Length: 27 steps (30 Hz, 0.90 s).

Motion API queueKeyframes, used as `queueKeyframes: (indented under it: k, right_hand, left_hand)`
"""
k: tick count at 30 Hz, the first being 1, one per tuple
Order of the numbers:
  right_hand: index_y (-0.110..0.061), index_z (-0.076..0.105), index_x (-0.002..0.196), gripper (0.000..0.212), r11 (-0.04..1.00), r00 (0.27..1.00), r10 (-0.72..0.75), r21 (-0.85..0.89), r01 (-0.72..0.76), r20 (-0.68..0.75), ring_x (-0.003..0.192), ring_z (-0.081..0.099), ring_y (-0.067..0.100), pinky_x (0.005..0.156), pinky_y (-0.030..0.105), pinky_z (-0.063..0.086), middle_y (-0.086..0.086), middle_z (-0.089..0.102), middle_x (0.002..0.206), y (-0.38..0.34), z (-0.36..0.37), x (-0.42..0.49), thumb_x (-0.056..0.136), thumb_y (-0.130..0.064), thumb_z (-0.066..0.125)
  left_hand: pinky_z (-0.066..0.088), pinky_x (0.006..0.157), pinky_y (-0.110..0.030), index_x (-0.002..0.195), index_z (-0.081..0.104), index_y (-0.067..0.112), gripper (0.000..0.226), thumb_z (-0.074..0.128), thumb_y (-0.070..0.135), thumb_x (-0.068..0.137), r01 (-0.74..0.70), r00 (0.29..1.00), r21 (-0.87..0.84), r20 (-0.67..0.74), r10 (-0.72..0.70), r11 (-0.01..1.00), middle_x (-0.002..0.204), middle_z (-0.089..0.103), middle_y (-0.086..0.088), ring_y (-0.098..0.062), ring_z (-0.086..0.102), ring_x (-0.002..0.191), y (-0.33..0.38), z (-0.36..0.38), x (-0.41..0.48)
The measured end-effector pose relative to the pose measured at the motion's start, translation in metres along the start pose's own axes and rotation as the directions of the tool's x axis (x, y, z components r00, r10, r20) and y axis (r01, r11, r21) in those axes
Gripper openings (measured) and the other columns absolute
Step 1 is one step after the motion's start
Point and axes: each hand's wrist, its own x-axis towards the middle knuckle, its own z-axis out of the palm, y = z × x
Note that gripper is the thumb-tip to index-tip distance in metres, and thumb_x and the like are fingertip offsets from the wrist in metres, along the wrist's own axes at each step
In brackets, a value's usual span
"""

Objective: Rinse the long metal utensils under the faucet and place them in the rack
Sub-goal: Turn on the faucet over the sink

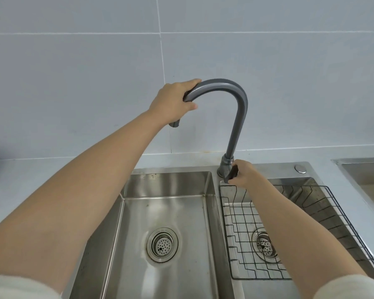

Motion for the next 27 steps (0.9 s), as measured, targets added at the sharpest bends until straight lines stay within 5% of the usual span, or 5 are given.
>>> queueKeyframes:
  k: [4,7,9,12,27]
  right_hand:
    - [-0.008,0.038,0.067,0.028,0.998,1.0,0.009,0.07,-0.009,0.005,0.058,0.037,0.019,0.099,0.031,0.039,0.006,0.034,0.068,0.005,-0.002,0.005,0.092,0.003,0.031]
    - [-0.009,0.036,0.067,0.026,0.998,1.0,0.01,0.054,-0.009,-0.016,0.06,0.039,0.02,0.1,0.034,0.041,0.006,0.034,0.068,0.008,-0.002,0.009,0.091,0.002,0.033]
    - [-0.009,0.035,0.066,0.027,0.999,1.0,0.01,0.054,-0.009,-0.019,0.059,0.037,0.02,0.089,0.03,0.047,0.006,0.033,0.067,0.009,-0.003,0.01,0.091,0.003,0.033]
    - [-0.01,0.035,0.065,0.03,0.998,1.0,0.003,0.064,-0.003,-0.004,0.056,0.035,0.018,0.059,0.025,0.038,0.006,0.032,0.066,0.009,-0.004,0.009,0.091,0.004,0.032]
    - [-0.011,0.035,0.067,0.029,0.997,1.0,-0.008,0.072,0.006,0.022,0.058,0.039,0.017,0.054,0.027,0.035,0.007,0.035,0.066,0.014,-0.006,0.01,0.093,0.001,0.031]
  left_hand:
    - [0.045,0.098,-0.036,0.135,0.043,0.027,0.056,0.062,0.011,0.085,0.003,1.0,-0.011,0.004,-0.003,1.0,0.113,0.066,-0.009,-0.029,0.06,0.103,0.0,-0.001,-0.001]
    - [0.044,0.1,-0.037,0.136,0.042,0.026,0.057,0.062,0.011,0.085,0.003,1.0,-0.011,0.008,-0.003,1.0,0.116,0.065,-0.009,-0.029,0.06,0.105,0.001,-0.001,-0.001]
    - [0.044,0.101,-0.038,0.136,0.042,0.026,0.057,0.062,0.012,0.085,0.004,1.0,-0.017,0.008,-0.003,1.0,0.118,0.065,-0.009,-0.029,0.059,0.106,0.001,-0.001,-0.001]
    - [0.045,0.101,-0.038,0.136,0.041,0.027,0.057,0.062,0.012,0.085,0.002,1.0,-0.01,0.005,-0.002,1.0,0.116,0.065,-0.009,-0.029,0.059,0.106,-0.001,0.0,0.0]
    - [0.043,0.103,-0.037,0.139,0.037,0.027,0.06,0.063,0.016,0.085,-0.008,1.0,0.012,-0.002,0.008,1.0,0.122,0.063,-0.007,-0.028,0.056,0.112,-0.007,0.001,0.004]
